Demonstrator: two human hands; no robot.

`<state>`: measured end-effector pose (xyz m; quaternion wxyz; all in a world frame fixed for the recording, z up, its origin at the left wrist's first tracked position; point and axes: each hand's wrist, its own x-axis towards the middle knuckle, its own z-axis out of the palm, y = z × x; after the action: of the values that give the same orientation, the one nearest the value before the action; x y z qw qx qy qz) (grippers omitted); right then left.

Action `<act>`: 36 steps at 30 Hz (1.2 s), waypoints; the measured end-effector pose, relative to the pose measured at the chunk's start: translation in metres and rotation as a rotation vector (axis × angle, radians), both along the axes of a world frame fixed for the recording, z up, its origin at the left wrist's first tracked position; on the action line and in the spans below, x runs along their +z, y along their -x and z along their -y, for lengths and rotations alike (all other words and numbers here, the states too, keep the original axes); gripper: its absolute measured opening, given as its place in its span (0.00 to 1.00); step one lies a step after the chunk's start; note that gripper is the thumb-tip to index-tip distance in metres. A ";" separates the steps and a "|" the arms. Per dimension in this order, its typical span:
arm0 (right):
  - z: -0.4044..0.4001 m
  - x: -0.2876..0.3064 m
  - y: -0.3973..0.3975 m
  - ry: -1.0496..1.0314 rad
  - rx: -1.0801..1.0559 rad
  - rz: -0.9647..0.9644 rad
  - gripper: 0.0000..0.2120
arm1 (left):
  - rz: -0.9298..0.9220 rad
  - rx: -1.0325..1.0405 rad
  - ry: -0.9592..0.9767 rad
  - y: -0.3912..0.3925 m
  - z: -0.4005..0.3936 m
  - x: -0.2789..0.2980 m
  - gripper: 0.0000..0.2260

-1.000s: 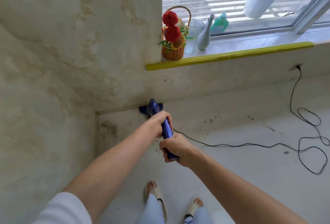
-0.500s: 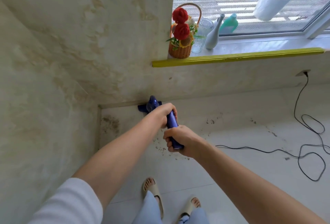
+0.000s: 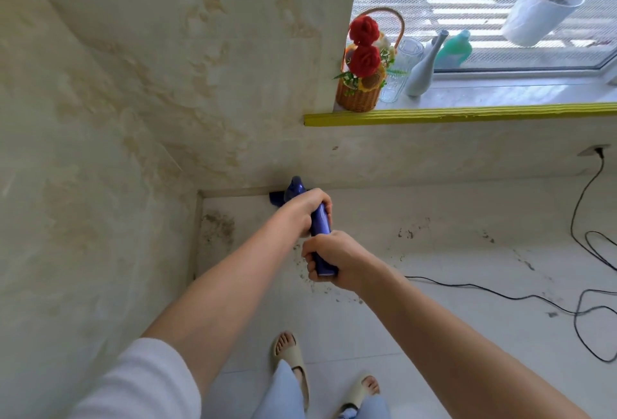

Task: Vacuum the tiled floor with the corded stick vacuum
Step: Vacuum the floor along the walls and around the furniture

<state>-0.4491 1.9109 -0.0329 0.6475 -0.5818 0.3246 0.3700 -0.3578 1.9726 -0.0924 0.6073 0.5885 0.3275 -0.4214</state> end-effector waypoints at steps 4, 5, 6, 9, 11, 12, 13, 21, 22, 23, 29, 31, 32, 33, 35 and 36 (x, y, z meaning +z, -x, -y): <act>-0.006 -0.002 -0.008 0.031 0.042 -0.001 0.10 | -0.027 0.045 0.032 -0.005 -0.009 -0.001 0.11; -0.006 -0.001 -0.008 0.044 0.061 -0.001 0.09 | -0.026 0.069 0.044 -0.003 -0.011 -0.001 0.10; -0.006 -0.001 -0.008 0.065 0.086 -0.002 0.09 | -0.024 0.088 0.055 -0.001 -0.011 -0.001 0.10; 0.005 -0.004 0.002 0.168 0.191 -0.002 0.11 | -0.017 0.112 0.069 0.014 -0.002 -0.002 0.11; 0.015 -0.004 0.011 0.225 0.233 -0.006 0.09 | -0.007 0.114 0.060 0.028 0.009 -0.001 0.12; 0.021 -0.004 0.015 0.252 0.253 -0.008 0.08 | -0.003 0.114 0.053 0.033 0.014 0.000 0.12; 0.026 -0.003 0.018 0.274 0.273 -0.009 0.08 | -0.003 0.119 0.050 0.038 0.019 0.000 0.12; 0.073 0.016 0.052 0.309 0.365 -0.020 0.07 | 0.002 0.172 0.058 0.079 0.056 0.011 0.19; 0.077 0.018 0.057 0.299 0.370 -0.025 0.07 | -0.003 0.181 0.058 0.085 0.061 0.010 0.19; 0.082 0.020 0.063 0.286 0.374 -0.026 0.07 | -0.008 0.194 0.067 0.091 0.064 0.010 0.20; 0.088 0.005 0.085 0.208 0.300 -0.010 0.08 | 0.003 0.222 0.034 0.110 0.073 0.011 0.10; 0.085 -0.006 0.094 0.211 0.283 -0.007 0.08 | 0.008 0.226 0.021 0.117 0.075 0.006 0.11; 0.084 -0.010 0.100 0.212 0.281 -0.011 0.08 | 0.005 0.224 0.015 0.122 0.076 0.002 0.12; 0.082 -0.013 0.102 0.209 0.282 -0.019 0.08 | 0.005 0.226 0.008 0.124 0.075 -0.001 0.12; 0.083 -0.014 0.106 0.196 0.276 -0.032 0.08 | 0.000 0.228 0.001 0.128 0.074 -0.003 0.11; 0.084 -0.011 0.106 0.190 0.274 -0.035 0.09 | -0.006 0.228 0.002 0.128 0.074 -0.002 0.11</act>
<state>-0.5554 1.8266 -0.0444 0.5274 -0.6728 0.2871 0.4323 -0.4858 1.8987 -0.0948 0.6509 0.5455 0.3937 -0.3518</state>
